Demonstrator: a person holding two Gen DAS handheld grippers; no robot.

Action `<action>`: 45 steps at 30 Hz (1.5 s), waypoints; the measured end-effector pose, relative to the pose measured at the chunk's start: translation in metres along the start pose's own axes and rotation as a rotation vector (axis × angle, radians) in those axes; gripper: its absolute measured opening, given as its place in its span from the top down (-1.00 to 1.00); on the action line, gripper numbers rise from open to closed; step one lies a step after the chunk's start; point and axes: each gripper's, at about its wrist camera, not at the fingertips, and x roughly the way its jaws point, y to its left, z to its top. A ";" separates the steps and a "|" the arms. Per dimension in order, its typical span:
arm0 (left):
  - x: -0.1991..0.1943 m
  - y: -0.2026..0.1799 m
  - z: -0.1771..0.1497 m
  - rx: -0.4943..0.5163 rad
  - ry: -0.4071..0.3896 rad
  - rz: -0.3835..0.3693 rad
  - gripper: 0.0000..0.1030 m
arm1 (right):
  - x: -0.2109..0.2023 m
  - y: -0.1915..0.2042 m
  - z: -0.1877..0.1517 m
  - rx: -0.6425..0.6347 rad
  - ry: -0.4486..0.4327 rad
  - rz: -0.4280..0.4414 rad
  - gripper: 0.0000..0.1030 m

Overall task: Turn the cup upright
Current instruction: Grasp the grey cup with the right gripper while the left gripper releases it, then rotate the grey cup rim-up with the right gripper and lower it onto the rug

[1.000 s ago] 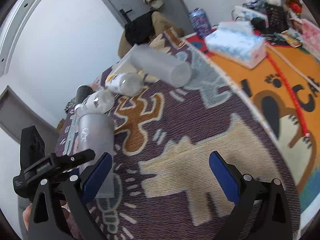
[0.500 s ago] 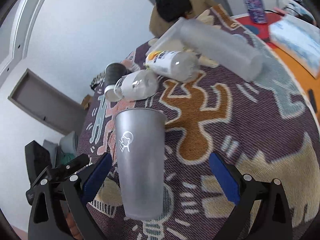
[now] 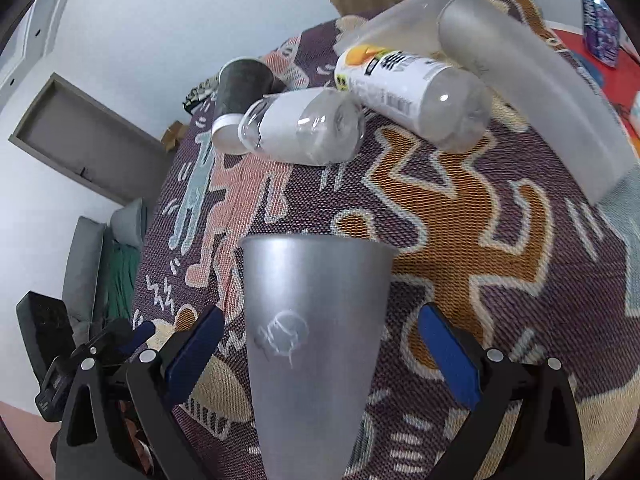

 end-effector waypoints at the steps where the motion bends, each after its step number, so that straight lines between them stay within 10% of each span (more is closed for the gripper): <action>1: -0.002 0.002 0.000 -0.004 -0.003 0.001 -0.89 | 0.002 0.000 0.002 -0.003 0.008 0.001 -0.85; 9: -0.012 0.015 0.001 -0.031 -0.025 0.005 -0.89 | 0.027 0.001 0.014 0.006 0.087 0.015 -0.85; 12: -0.015 0.015 0.001 -0.032 -0.038 0.002 -0.89 | 0.027 0.000 0.013 0.002 0.102 0.026 -0.45; 27: -0.014 0.000 -0.002 0.005 -0.038 -0.042 -0.89 | -0.074 0.055 -0.047 -0.304 -0.310 -0.111 -0.42; 45: -0.023 0.001 -0.003 0.012 -0.056 -0.040 -0.89 | -0.088 0.083 -0.115 -0.455 -0.646 -0.202 -0.43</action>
